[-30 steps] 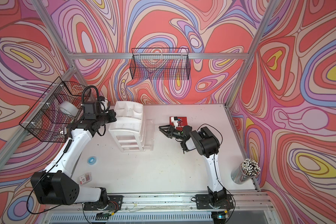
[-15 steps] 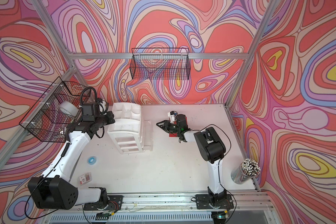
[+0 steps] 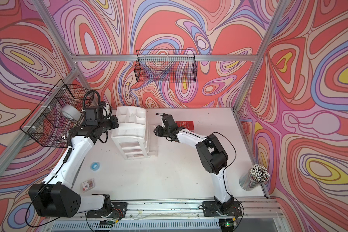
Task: Take the postcards out of the drawer
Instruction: Open the drawer in the storage box.
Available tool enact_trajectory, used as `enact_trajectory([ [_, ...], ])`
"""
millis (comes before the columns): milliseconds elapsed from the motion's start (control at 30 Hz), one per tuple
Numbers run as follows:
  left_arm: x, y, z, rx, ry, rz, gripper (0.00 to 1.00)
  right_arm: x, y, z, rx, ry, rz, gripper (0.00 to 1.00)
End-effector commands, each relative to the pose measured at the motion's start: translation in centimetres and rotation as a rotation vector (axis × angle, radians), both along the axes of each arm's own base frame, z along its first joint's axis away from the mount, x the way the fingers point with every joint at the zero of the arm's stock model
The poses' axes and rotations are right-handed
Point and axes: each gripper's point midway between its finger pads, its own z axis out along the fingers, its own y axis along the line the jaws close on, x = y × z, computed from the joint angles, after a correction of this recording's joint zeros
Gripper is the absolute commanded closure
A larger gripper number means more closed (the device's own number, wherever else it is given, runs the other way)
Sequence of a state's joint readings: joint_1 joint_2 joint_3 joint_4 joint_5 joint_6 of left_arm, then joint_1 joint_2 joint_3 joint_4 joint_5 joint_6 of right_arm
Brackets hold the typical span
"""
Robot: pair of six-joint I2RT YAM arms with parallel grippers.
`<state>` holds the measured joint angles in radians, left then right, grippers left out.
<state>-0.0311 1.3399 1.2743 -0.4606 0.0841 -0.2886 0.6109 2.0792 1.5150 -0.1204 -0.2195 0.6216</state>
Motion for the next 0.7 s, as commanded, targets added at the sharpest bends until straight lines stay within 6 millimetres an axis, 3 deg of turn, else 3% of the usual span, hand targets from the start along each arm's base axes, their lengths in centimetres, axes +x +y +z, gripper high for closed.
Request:
enact_trajectory([
  [0, -1.0, 0.5, -1.4, 0.02, 0.054, 0.01, 1.0, -0.2, -1.4, -3.1, -0.135, 0.034, -0.034, 0.59],
  [433, -1.0, 0.5, -1.3, 0.019, 0.052, 0.01, 1.0, -0.6, -0.5, -4.9, -0.173, 0.052, -0.024, 0.64],
  [667, -0.9, 0.4, -1.5, 0.017, 0.057, 0.006, 1.0, -0.7, 0.5, -4.8, -0.19, 0.048, -0.013, 0.74],
])
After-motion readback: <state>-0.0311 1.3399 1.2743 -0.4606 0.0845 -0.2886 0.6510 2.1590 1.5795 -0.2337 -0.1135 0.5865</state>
